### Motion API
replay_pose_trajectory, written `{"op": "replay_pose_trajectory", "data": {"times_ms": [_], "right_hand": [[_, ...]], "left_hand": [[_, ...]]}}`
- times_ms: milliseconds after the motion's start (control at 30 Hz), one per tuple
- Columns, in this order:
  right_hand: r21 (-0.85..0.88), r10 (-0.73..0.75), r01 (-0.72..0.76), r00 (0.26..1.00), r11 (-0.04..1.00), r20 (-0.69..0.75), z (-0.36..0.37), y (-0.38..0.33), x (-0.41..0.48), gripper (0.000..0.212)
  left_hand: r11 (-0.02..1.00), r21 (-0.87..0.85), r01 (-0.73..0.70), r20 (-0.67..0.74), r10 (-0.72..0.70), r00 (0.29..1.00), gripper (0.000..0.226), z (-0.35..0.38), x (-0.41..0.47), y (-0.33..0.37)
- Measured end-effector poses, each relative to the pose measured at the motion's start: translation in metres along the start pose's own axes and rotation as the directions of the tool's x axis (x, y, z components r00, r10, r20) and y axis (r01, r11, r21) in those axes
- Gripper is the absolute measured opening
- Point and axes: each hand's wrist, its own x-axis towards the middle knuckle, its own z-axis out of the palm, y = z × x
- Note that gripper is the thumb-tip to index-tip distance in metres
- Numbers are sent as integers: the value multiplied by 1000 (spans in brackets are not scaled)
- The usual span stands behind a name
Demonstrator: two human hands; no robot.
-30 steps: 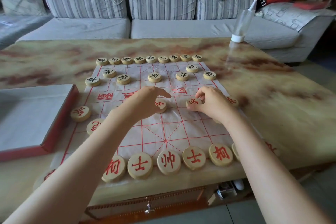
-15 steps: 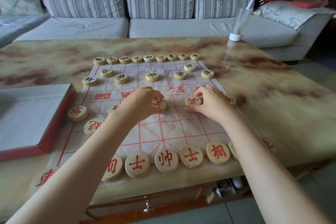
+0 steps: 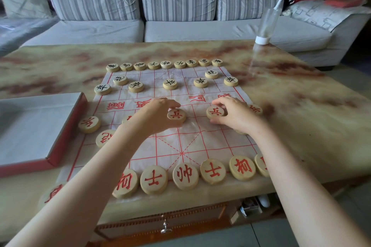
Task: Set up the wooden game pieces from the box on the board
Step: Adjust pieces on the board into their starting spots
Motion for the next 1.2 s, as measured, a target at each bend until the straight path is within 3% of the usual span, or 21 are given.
{"op": "replay_pose_trajectory", "data": {"times_ms": [300,1200], "right_hand": [[1,-10,10,997,1000,81,3,3,3,53],[32,-10,8,998,999,68,-3,-2,-3,54]], "left_hand": [[998,-60,9,-26,-11,1000,52,5,-2,-4],[997,-71,-25,-69,20,997,56,9,-2,-8]]}}
